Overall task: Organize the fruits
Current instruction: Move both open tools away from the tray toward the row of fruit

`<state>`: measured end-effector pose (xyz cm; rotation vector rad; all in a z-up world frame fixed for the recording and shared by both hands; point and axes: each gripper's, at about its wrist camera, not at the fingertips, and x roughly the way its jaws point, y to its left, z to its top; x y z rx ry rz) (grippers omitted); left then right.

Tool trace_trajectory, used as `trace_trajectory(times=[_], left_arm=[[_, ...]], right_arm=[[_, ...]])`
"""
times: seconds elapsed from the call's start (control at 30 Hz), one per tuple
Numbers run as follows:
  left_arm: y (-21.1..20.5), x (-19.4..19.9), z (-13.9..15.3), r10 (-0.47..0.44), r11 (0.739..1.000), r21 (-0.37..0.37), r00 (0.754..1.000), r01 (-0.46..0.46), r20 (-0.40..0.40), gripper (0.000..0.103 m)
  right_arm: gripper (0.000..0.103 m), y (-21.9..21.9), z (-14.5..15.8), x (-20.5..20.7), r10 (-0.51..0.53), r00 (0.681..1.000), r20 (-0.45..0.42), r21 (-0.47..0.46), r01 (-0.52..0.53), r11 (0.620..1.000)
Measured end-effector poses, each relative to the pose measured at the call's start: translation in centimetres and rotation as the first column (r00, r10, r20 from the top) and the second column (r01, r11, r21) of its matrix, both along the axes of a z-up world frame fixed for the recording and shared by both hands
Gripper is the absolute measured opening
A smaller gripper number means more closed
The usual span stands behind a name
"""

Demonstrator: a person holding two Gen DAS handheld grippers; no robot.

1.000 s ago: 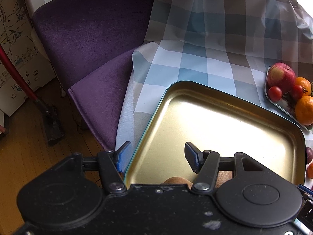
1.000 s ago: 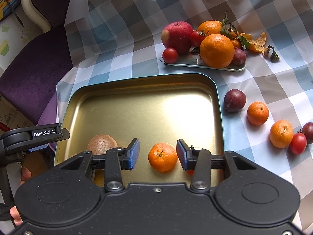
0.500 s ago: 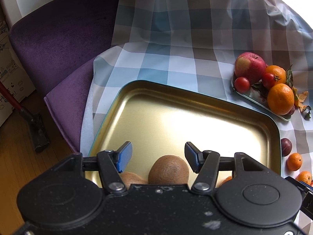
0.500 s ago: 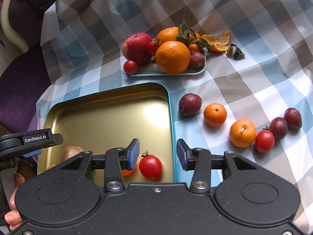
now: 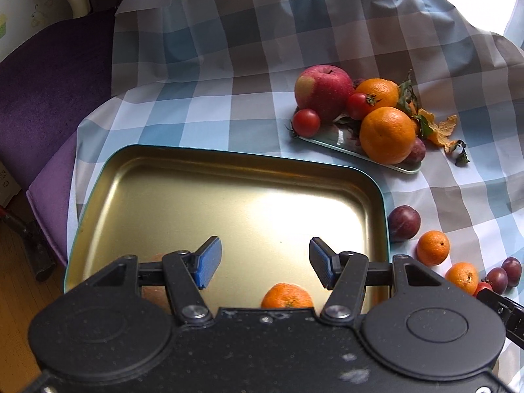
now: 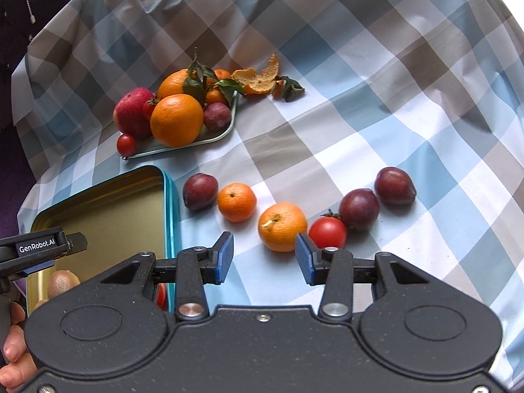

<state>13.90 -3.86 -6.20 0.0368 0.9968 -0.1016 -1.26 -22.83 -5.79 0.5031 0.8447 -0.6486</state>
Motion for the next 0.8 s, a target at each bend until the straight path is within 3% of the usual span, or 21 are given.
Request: trace_trajectory(times=[0.67, 0.8], left_arm=[[-12.0, -2.1, -1.8, -0.212, 0.977, 0.004, 0.977, 0.212, -0.009, 0.061], [-13.4, -2.5, -2.3, -0.225, 0.974, -0.005, 0.973, 0.225, -0.05, 0.061]], right_arm=[[0.052, -5.8, -1.1, -8.3, -0.183, 0.983, -0.007, 0.057, 0.183, 0.981], [0.052, -6.4, -1.3, -9.4, -0.202, 0.979, -0.01, 0.071, 0.202, 0.977]])
